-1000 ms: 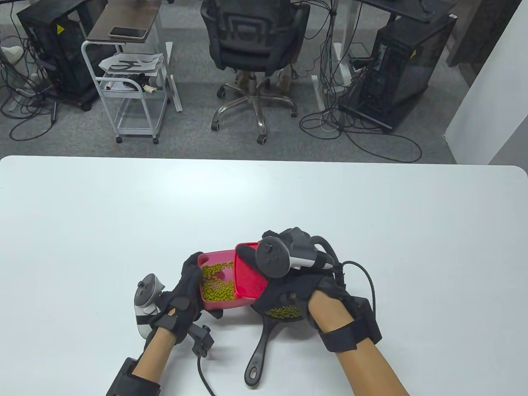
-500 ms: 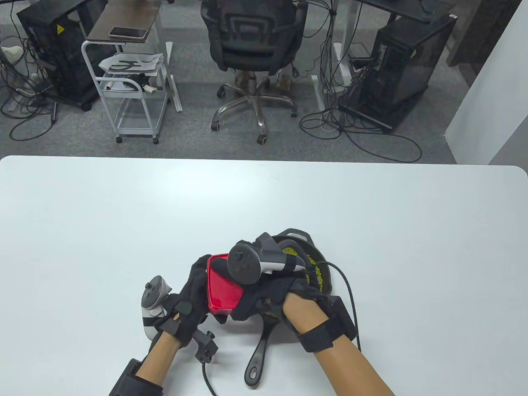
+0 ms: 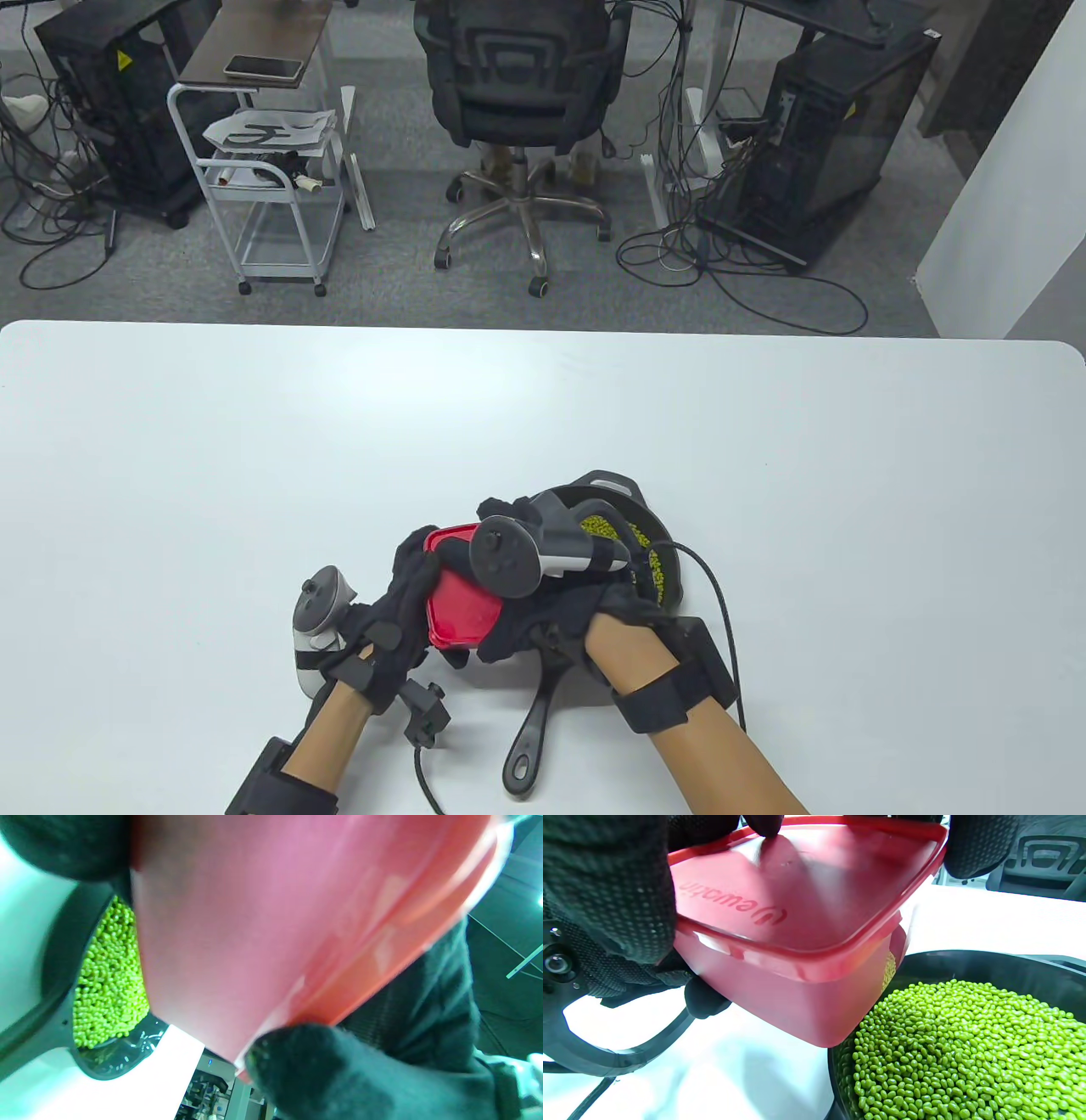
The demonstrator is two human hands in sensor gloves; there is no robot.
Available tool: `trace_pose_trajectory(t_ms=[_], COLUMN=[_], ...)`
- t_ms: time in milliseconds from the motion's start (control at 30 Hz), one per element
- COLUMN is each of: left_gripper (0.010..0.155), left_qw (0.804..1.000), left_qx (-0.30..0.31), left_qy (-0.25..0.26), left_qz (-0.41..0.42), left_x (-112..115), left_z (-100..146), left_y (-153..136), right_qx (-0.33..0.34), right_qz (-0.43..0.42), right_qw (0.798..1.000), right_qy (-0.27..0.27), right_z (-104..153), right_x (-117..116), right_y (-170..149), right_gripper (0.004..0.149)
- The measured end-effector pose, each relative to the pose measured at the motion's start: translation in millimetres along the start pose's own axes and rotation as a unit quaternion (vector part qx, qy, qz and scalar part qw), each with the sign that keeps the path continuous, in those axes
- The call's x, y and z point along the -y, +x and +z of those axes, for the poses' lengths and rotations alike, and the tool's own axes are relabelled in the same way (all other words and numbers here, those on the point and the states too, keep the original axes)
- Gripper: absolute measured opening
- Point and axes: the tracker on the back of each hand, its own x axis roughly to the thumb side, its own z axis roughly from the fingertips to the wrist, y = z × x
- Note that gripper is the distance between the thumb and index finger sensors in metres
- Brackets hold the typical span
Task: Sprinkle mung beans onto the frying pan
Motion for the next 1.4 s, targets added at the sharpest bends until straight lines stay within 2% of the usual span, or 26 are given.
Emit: trace_pose_trajectory(t_ms=[167, 367, 433, 500, 567, 667, 700, 733, 867, 900, 967, 1000, 1067, 1167, 1200, 1400], left_gripper=[0.084, 0.082, 0.082, 0.082, 0.082, 0.081, 0.081, 0.081, 0.08, 0.08, 0.08, 0.08, 0.078, 0.075, 0.073, 0.067], left_qw=[1.0, 1.0, 1.0, 1.0, 0.999, 0.998, 0.998, 0.999, 0.999, 0.999, 0.998, 0.998, 0.999, 0.998, 0.998, 0.999], left_qx=[0.015, -0.001, -0.001, 0.005, 0.013, 0.021, 0.022, 0.023, 0.025, 0.027, 0.032, 0.033, 0.025, 0.017, 0.018, 0.01], left_qy=[0.006, 0.002, 0.007, 0.005, -0.001, -0.018, -0.021, -0.022, -0.025, -0.023, -0.021, -0.023, -0.018, 0.03, 0.032, 0.035], left_qz=[-0.003, 0.001, 0.007, 0.016, 0.035, 0.048, 0.047, 0.043, 0.036, 0.038, 0.042, 0.044, 0.045, 0.047, 0.049, 0.04], left_x=[0.3, -0.6, -0.7, -0.9, -0.5, 1.0, 2.0, 3.8, 11.0, 12.9, 15.0, 16.4, 19.8, 22.3, 22.8, 25.4], left_z=[-1.8, -3.0, -3.1, -3.3, -3.9, -4.9, -5.0, -5.2, -7.7, -8.9, -10.9, -11.8, -12.7, -13.1, -13.6, -15.1], left_y=[-0.5, -3.4, -3.4, -3.3, -1.9, 1.3, 2.1, 3.2, 3.5, 3.0, 2.1, 2.2, 2.4, 2.7, 2.1, -0.9], right_qx=[0.007, 0.0, 0.004, -0.008, -0.046, -0.14, -0.15, -0.175, -0.176, -0.176, -0.175, -0.178, -0.179, -0.184, -0.177, -0.181], right_qz=[0.002, -0.019, -0.052, -0.101, -0.184, -0.315, -0.336, -0.382, -0.457, -0.484, -0.533, -0.545, -0.551, -0.548, -0.566, -0.578], right_qw=[1.0, 1.0, 0.998, 0.991, 0.972, 0.92, 0.909, 0.887, 0.856, 0.842, 0.807, 0.797, 0.787, 0.782, 0.77, 0.755], right_qy=[-0.023, 0.002, -0.022, -0.087, -0.138, -0.189, -0.193, -0.193, -0.169, -0.163, -0.185, -0.189, -0.212, -0.234, -0.235, -0.252], right_z=[2.0, 1.6, 4.3, 10.2, 16.5, 26.7, 28.0, 30.3, 31.2, 31.9, 33.9, 34.6, 36.6, 39.5, 39.6, 42.5], right_x=[-2.9, -6.1, -6.8, -7.2, -11.3, -29.0, -33.3, -45.2, -70.0, -76.7, -84.1, -86.7, -90.2, -95.0, -98.1, -108.0], right_y=[0.4, -3.5, -9.3, -21.5, -38.6, -65.2, -68.6, -75.1, -78.3, -78.0, -80.0, -81.3, -82.5, -84.9, -86.3, -89.4], right_gripper=[0.105, 0.103, 0.101, 0.095, 0.089, 0.086, 0.086, 0.085, 0.082, 0.082, 0.079, 0.076, 0.072, 0.068, 0.067, 0.061])
